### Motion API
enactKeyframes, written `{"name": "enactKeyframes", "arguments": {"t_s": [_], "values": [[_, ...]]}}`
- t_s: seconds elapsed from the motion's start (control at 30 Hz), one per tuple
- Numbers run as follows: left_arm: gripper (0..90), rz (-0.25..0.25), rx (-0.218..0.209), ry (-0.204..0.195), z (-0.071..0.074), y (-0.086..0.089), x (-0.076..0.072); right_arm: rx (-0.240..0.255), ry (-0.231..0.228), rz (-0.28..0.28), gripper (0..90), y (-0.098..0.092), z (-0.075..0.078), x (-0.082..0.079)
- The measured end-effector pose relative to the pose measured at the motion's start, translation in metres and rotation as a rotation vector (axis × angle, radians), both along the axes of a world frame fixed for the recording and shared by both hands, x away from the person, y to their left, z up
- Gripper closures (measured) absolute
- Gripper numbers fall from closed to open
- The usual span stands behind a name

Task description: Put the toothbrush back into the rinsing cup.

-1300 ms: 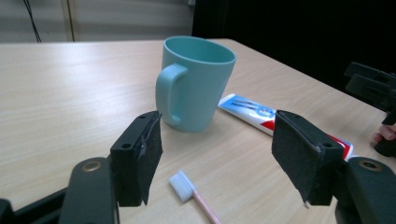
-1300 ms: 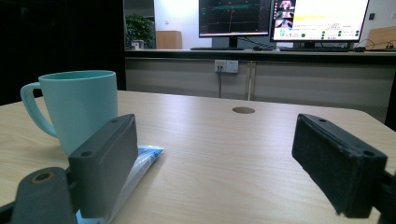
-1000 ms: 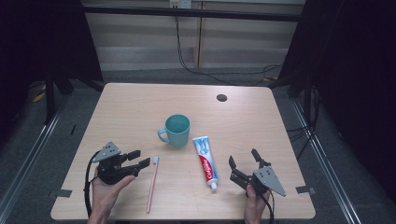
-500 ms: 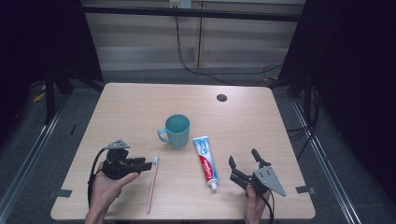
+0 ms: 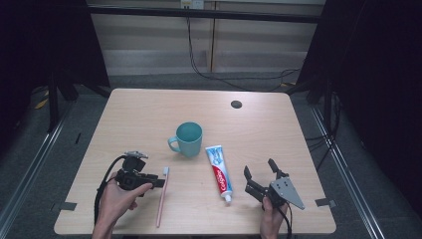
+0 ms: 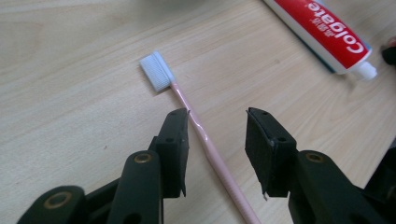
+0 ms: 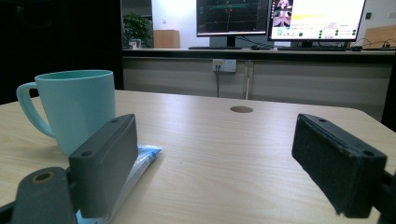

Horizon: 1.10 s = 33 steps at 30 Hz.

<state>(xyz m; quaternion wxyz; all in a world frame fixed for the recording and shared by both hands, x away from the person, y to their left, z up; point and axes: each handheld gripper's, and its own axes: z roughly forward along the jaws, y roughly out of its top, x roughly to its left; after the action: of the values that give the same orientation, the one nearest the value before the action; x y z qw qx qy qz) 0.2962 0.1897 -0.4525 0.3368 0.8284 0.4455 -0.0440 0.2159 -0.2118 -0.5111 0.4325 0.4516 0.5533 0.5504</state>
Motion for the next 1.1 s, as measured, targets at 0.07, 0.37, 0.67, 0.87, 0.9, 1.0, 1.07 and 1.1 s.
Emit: {"name": "enactKeyframes", "arguments": {"t_s": [0.07, 0.37, 0.67, 0.87, 0.9, 1.0, 1.07, 1.1], "values": [[62.2, -0.003, 0.009, 0.032, 0.001, -0.002, 0.003, 0.002, -0.001, -0.002, 13.7, 0.0, 0.0, 0.0], [62.7, 0.004, 0.1, 0.109, 0.0, -0.011, 0.011, 0.0, 0.002, -0.004, 13.7, 0.0, 0.0, 0.0], [67.4, -0.01, 0.148, 0.154, -0.005, -0.021, 0.013, -0.002, 0.001, -0.006, 13.7, 0.0, 0.0, 0.0], [72.1, -0.024, 0.193, 0.166, -0.008, -0.031, 0.013, -0.002, 0.001, -0.006, 13.7, 0.0, 0.0, 0.0], [74.1, -0.012, 0.189, 0.16, -0.009, -0.031, 0.012, -0.002, 0.001, -0.007, 13.7, 0.0, 0.0, 0.0], [73.8, -0.003, 0.218, 0.162, -0.01, -0.037, 0.012, -0.002, 0.002, -0.009, 13.7, 0.0, 0.0, 0.0], [74.4, -0.011, 0.216, 0.168, -0.011, -0.038, 0.012, -0.001, 0.0, -0.009, 13.7, 0.0, 0.0, 0.0], [74.4, -0.017, 0.216, 0.172, -0.012, -0.038, 0.012, 0.002, 0.001, -0.01, 13.7, 0.0, 0.0, 0.0]]}}
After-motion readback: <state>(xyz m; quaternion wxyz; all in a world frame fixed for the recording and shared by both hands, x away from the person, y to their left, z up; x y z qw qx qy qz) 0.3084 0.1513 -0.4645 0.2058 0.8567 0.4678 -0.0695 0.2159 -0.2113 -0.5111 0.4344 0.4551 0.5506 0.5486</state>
